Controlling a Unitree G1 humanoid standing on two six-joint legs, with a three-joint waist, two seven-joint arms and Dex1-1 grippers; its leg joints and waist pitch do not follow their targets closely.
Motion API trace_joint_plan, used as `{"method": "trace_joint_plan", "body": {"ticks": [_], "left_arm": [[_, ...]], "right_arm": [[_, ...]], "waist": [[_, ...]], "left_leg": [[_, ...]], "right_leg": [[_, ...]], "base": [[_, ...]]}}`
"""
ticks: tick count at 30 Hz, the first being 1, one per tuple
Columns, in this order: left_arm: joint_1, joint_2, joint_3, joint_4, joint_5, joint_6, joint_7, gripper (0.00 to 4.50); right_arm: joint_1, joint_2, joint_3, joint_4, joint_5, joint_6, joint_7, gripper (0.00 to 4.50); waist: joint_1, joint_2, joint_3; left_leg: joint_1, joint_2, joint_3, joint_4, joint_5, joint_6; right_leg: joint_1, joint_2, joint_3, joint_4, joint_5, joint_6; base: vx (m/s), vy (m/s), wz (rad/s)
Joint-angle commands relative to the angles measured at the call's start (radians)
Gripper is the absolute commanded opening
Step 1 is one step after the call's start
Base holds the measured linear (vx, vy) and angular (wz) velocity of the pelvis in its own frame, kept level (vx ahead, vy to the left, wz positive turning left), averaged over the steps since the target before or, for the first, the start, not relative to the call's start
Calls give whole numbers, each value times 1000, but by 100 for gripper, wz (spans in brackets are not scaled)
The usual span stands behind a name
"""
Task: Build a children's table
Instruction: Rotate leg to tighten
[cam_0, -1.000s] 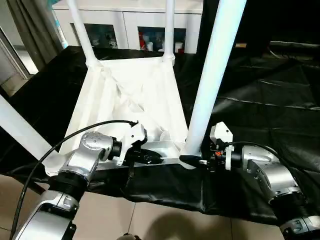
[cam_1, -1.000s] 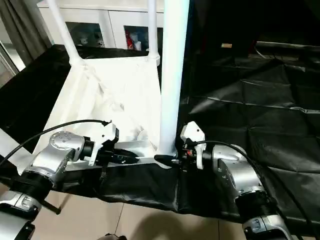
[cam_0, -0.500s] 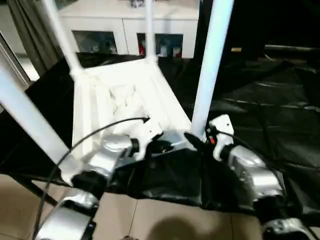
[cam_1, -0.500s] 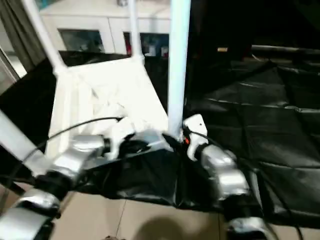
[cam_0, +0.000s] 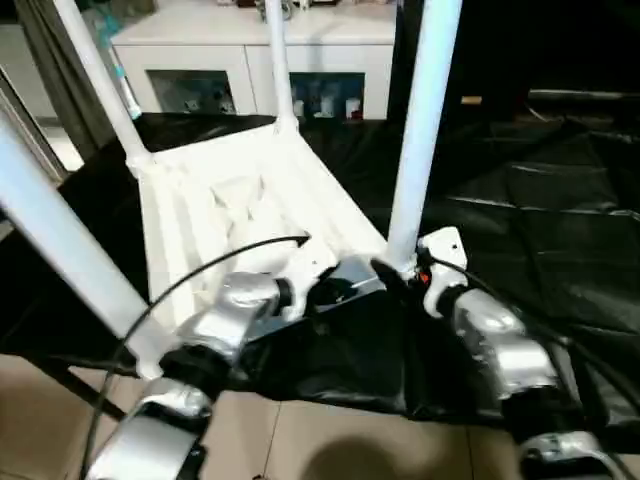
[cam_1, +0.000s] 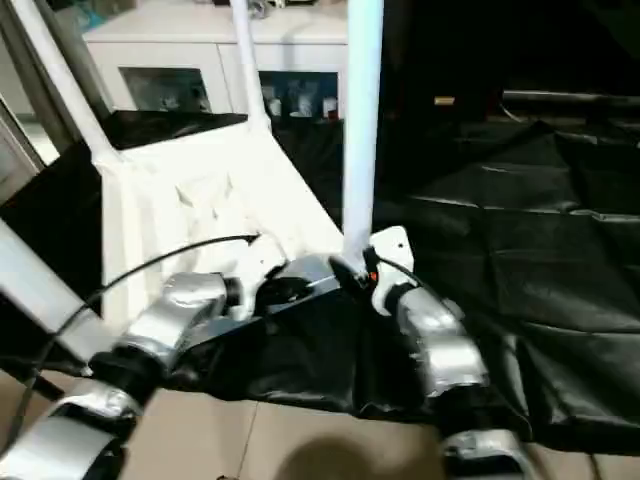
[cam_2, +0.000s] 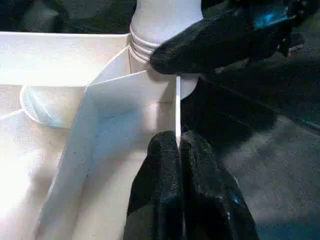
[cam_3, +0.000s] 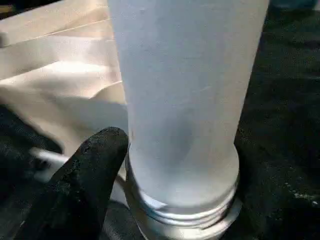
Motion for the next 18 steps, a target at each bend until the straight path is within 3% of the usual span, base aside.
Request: {"method": "trace_joint_plan", "body": {"ticks": [1,2,3,4,5,6,8,11,14,18], "left_arm": [[8,-16,-32,-47,-49,-22,-92,0],[14,5,-32,-59,-58,-18,-133,0],[18,20,-33,-69,-65,-13,-163,0],[22,38,-31,-79,-72,-6,-199,0],[25,57,-30,-90,-80,4,-236,0],[30,93,-33,-112,-96,24,-296,0],[32,114,-35,-120,-104,36,-330,0],[30,144,-35,-124,-113,50,-375,0],[21,155,-21,-107,-117,50,-383,0],[22,148,-14,-114,-129,56,-372,0]], "right_arm": [[12,15,99,-20,16,13,115,350],[14,-6,104,-32,24,16,157,350],[15,-22,107,-41,29,18,188,350],[16,-41,108,-49,34,17,224,350],[18,-60,110,-58,40,19,262,350],[19,-93,110,-73,53,22,321,350],[19,-112,108,-79,61,26,355,350],[18,-139,103,-86,72,32,405,350],[18,-156,102,-90,81,34,432,334],[22,-150,102,-93,92,34,435,298]], "waist": [[2,-26,-52],[4,-32,-54],[8,-28,-55],[7,-31,-57],[10,-25,-61],[12,-25,-64],[12,-29,-66],[16,-25,-69],[16,-26,-61],[13,-26,-54]], "left_leg": [[12,29,-12,-61,-250,73],[12,29,-11,-59,-238,76],[11,31,-11,-56,-215,85],[8,31,-11,-55,-200,91],[10,33,-11,-51,-173,98],[10,34,-10,-46,-135,115],[10,33,-8,-43,-113,131],[9,33,-7,-34,-76,155],[8,35,-7,-38,-124,145],[11,37,-9,-47,-204,89]], "right_leg": [[34,-42,24,-80,-245,-188],[36,-41,24,-77,-229,-193],[35,-41,24,-72,-196,-203],[38,-41,24,-68,-173,-208],[37,-40,22,-61,-126,-223],[38,-36,20,-49,-38,-251],[39,-33,19,-44,14,-266],[37,-33,18,-34,88,-289],[36,-37,17,-41,11,-288],[34,-40,21,-52,-112,-267]], "base": [[0,0,0],[0,0,0],[0,0,0],[0,0,0],[0,0,0],[0,0,0],[0,0,0],[0,0,0],[0,0,0],[0,0,0]]}}
